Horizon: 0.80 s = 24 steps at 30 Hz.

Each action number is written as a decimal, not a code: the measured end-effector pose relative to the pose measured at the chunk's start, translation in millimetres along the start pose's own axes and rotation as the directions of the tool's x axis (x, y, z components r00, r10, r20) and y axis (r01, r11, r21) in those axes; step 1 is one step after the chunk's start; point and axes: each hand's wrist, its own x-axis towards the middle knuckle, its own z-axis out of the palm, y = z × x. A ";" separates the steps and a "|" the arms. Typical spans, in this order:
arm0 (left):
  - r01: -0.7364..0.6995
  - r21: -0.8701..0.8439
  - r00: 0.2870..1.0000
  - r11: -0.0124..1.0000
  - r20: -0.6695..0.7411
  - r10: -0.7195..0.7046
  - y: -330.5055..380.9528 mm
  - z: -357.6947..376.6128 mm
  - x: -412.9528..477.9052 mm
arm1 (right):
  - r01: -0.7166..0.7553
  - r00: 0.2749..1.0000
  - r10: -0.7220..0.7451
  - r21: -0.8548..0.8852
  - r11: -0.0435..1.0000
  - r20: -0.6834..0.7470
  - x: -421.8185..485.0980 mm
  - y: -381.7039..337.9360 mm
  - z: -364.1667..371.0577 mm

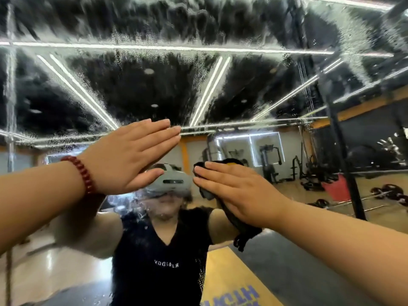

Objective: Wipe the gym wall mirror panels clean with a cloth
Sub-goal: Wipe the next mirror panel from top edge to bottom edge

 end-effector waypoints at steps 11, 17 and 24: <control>0.011 -0.001 0.998 1.000 -0.056 -0.011 1.0 0.6 1.3 | -0.616 0.774 0.593 -0.049 0.786 -0.224 33.1 50.3 -27.9; 0.032 -0.012 0.998 0.999 -0.047 -0.032 4.0 -4.0 -2.9 | -0.011 1.000 0.011 -0.029 1.000 -0.008 10.4 -24.2 22.8; 0.098 -0.054 0.995 0.994 -0.031 -0.100 6.8 -11.0 -43.4 | -0.453 0.867 0.471 0.137 0.881 -0.163 55.6 6.1 -19.6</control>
